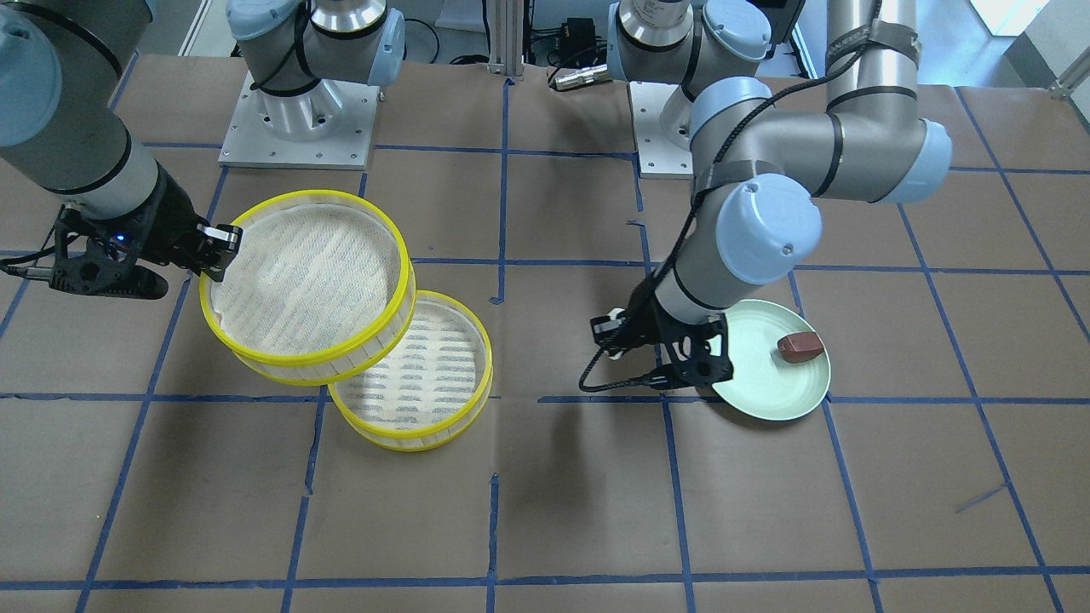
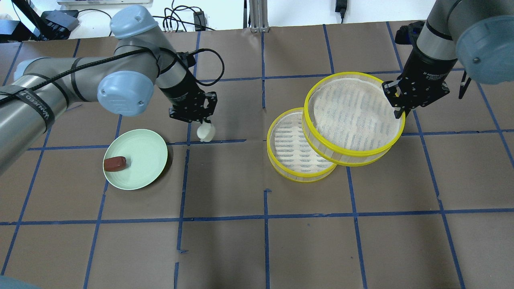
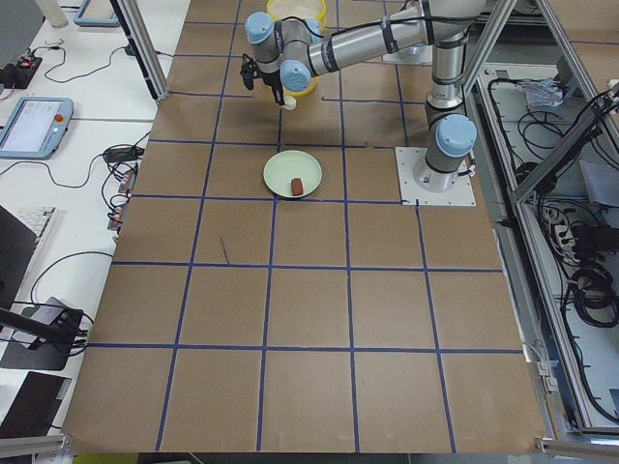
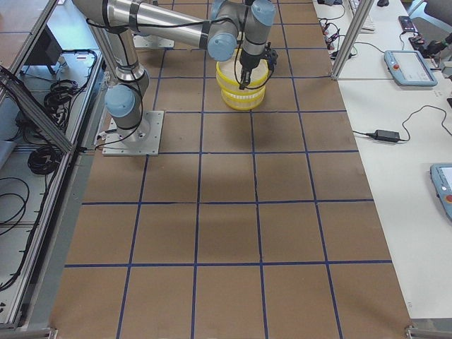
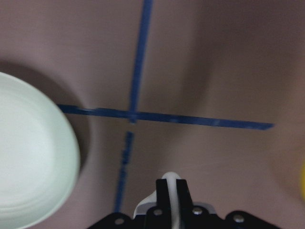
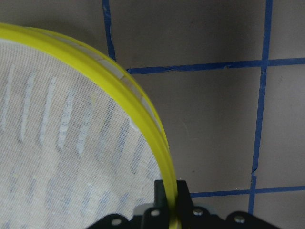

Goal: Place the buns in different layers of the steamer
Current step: 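Carry the white bun with the left gripper into the lower steamer tier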

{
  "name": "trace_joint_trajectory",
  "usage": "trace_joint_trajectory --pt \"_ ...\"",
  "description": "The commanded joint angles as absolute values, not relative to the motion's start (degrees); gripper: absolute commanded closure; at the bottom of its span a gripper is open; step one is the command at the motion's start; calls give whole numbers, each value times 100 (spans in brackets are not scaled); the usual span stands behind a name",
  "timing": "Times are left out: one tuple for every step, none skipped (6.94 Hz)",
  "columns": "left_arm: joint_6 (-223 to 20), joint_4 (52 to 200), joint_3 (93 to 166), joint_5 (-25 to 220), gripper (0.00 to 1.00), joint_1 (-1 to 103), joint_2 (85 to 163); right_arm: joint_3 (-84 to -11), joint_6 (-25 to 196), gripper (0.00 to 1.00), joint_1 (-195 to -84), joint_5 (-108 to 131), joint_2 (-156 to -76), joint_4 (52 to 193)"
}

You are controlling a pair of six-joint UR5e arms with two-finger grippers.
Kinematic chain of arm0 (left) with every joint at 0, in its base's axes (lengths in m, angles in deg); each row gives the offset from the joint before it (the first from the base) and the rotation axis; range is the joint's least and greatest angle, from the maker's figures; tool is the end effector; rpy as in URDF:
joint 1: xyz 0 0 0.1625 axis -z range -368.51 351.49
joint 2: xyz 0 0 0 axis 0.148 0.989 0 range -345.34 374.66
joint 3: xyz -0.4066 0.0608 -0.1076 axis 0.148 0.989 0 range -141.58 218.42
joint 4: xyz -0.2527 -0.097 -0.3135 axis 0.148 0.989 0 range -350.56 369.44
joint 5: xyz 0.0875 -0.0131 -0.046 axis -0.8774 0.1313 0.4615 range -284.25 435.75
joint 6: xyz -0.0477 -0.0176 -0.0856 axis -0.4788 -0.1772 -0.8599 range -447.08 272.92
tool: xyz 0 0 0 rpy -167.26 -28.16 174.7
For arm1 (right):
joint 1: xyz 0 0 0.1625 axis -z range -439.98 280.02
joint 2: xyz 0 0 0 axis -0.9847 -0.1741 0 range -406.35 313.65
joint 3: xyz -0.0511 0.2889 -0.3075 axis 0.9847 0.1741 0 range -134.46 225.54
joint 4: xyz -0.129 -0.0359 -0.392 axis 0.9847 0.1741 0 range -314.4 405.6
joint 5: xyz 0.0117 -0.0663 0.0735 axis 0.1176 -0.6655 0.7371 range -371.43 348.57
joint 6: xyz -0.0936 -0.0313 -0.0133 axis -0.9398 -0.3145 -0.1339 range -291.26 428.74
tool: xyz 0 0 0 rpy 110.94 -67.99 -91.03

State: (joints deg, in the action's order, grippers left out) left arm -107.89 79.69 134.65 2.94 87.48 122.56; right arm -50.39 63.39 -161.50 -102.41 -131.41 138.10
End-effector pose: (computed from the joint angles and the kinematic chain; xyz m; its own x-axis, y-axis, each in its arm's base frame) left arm -0.2225 -0.5604 0.3042 -0.9273 -0.2801 0.2482 -0.2411 0.9544 0.1762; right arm 0.0556 -0.5198 0.3989 -0.9986 0.0530 0.0033 0.0529 0.9878 0.1463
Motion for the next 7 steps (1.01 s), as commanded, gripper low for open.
trace_joint_trajectory --pt "-12610 6246 13404 1480 85 9491 12835 -5035 6295 92 -16136 -10240 -13178 13780" --pt "-12906 5565 13387 1502 74 9798 13170 -5035 6294 92 -16136 -10231 -13178 13780" --pt "-12900 5541 13387 1415 31 9827 13269 -5035 6294 92 -16136 -10222 -13178 13780" --pt "-12891 5541 13387 1397 10 9828 13270 -5035 6294 92 -16136 -10205 -13178 13780" --pt "-12857 5575 13378 1379 7 9828 13192 -5035 6294 92 -16145 -10205 -13178 13788" --pt "-12743 5645 13378 927 8 9819 13112 -5053 6329 92 -16188 -10213 -13178 13806" --pt "-12420 6116 13378 313 8 9715 13051 -5070 6416 92 -16250 -10170 -13178 13832"
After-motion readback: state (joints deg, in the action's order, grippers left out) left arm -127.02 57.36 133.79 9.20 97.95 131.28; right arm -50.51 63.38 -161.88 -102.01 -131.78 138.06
